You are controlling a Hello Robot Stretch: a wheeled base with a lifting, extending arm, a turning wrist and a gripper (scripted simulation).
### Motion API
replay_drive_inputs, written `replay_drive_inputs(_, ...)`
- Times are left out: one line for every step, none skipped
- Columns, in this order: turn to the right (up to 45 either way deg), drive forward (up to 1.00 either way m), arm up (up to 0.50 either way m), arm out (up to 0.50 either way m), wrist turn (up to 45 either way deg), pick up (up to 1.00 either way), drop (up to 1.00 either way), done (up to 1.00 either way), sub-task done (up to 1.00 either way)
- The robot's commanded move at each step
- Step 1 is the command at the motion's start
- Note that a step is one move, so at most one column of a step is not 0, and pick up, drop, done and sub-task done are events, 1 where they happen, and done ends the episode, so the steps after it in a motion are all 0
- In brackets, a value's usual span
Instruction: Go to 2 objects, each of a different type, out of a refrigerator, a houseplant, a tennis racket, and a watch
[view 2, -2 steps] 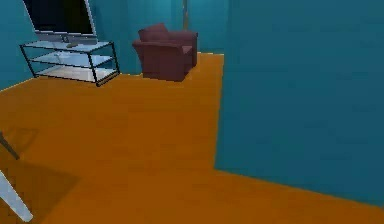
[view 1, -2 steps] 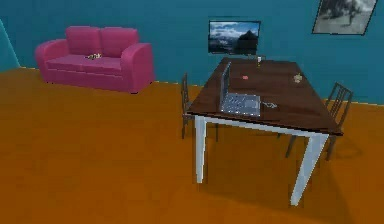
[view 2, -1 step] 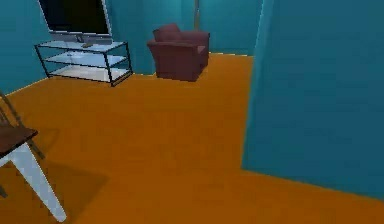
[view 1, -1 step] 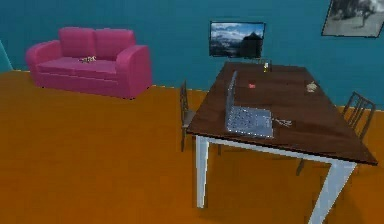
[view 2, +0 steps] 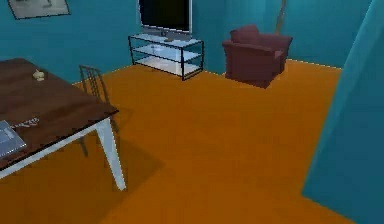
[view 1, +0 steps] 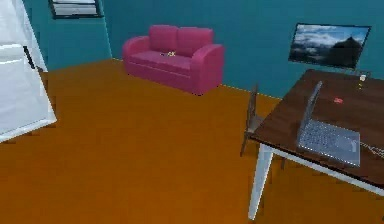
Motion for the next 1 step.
replay_drive_inputs(0.0, 0.40, 0.00, 0.00, 0.0, 0.00, 0.00, 0.00, 0.00)
